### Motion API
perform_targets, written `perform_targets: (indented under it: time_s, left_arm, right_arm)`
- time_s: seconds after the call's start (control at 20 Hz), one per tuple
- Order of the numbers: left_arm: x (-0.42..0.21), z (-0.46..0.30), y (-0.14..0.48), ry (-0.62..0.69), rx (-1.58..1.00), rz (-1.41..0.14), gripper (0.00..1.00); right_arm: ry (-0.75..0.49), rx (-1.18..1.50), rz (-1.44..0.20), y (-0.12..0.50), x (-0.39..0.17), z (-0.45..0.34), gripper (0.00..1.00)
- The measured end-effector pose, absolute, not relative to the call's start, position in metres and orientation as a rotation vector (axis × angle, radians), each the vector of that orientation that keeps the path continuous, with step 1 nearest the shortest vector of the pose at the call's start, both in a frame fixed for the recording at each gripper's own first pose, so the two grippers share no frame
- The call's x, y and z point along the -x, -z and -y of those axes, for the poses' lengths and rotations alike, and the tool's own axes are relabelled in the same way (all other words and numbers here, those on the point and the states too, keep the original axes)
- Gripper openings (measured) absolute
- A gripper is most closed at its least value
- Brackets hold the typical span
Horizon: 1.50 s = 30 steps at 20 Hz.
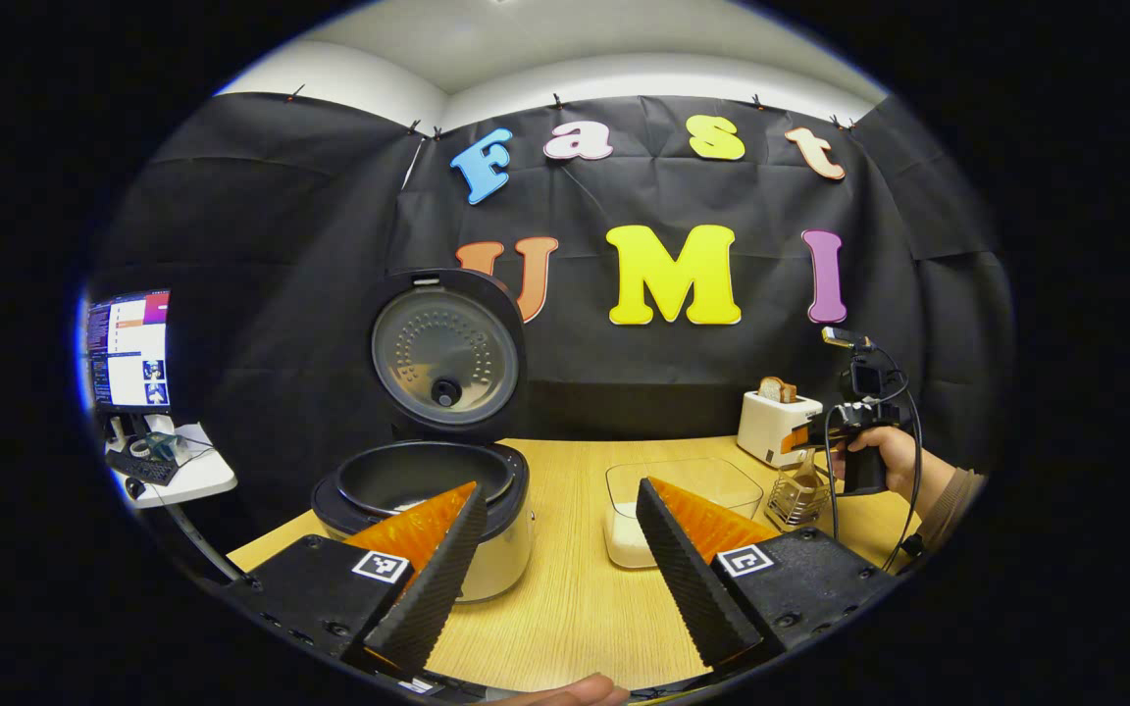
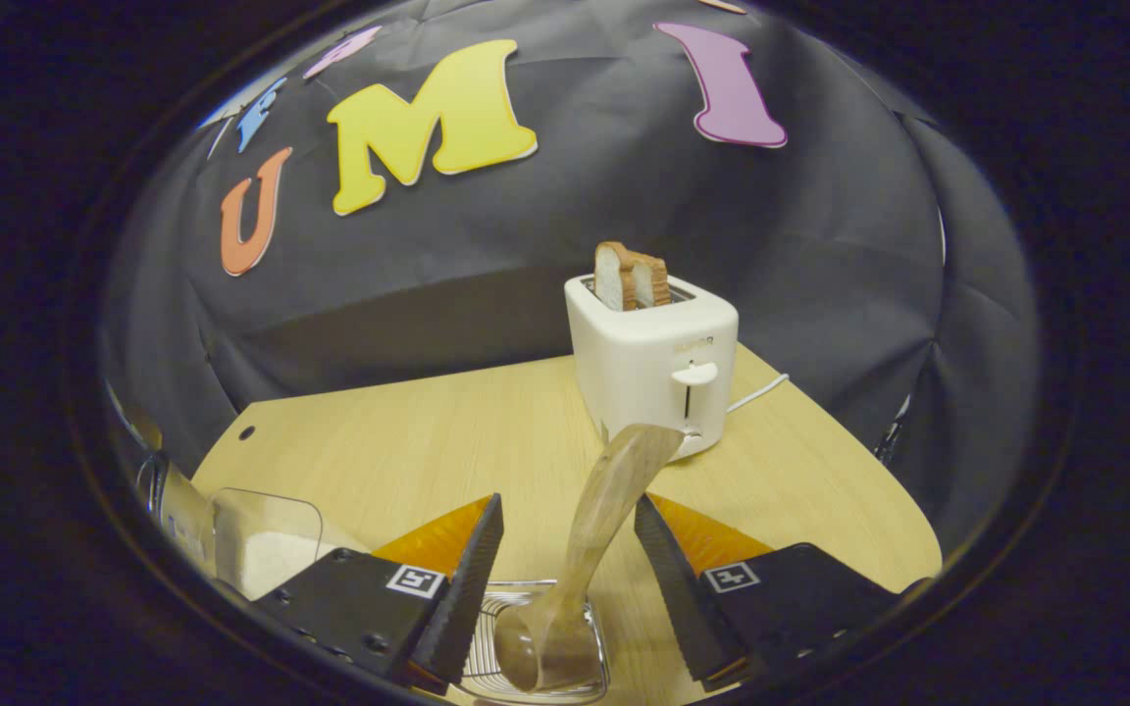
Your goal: Close the left gripper, press the button to open the rice cooker; take a wooden spoon from the chopstick holder with the right hand, scoop a spoonful of rice and pour it into the rice cooker, then put the wooden spoon back into the chopstick holder.
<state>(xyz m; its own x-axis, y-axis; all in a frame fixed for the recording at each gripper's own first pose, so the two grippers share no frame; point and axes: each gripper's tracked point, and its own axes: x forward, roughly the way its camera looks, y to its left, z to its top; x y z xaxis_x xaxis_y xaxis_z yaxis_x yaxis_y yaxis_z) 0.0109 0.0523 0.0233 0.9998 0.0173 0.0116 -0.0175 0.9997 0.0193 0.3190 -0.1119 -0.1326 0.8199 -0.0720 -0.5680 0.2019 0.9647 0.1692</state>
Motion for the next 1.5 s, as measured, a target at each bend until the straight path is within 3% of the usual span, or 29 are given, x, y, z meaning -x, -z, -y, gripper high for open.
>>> perform_targets:
  time_s: [0.1, 0.15, 0.2, 0.25, 0.3, 0.4, 0.45, 1.05, 1.5]
  left_arm:
    - [-0.009, -0.058, -0.026, -0.024, -0.022, 0.02, 0.98]
    - [-0.01, -0.061, -0.025, -0.029, -0.025, 0.021, 0.98]
    - [-0.01, -0.064, -0.023, -0.033, -0.027, 0.016, 0.98]
    - [-0.012, -0.065, -0.022, -0.036, -0.026, 0.01, 0.96]
    - [-0.013, -0.067, -0.02, -0.035, -0.023, 0.004, 0.98]
    - [-0.013, -0.07, -0.018, -0.041, -0.02, -0.004, 0.98]
    - [-0.013, -0.073, -0.018, -0.044, -0.02, -0.005, 0.98]
    - [0.004, -0.086, -0.03, -0.034, -0.021, 0.022, 0.98]
    - [0.012, -0.091, -0.03, -0.03, 0.008, 0.009, 0.98]
  right_arm:
    - [0.148, -0.225, -0.602, 0.136, -0.321, 0.111, 0.68]
    - [0.153, -0.215, -0.6, 0.135, -0.32, 0.112, 0.49]
    - [0.16, -0.206, -0.598, 0.135, -0.321, 0.114, 0.43]
    - [0.16, -0.214, -0.598, 0.135, -0.32, 0.113, 0.25]
    - [0.151, -0.223, -0.593, 0.132, -0.319, 0.11, 0.17]
    - [0.145, -0.232, -0.577, 0.124, -0.31, 0.108, 0.18]
    - [0.134, -0.231, -0.564, 0.118, -0.308, 0.104, 0.1]
    - [0.136, -0.02, -0.334, 0.01, -0.263, 0.067, 0.1]
    - [0.03, 0.021, -0.228, -0.044, -0.265, -0.036, 0.02]
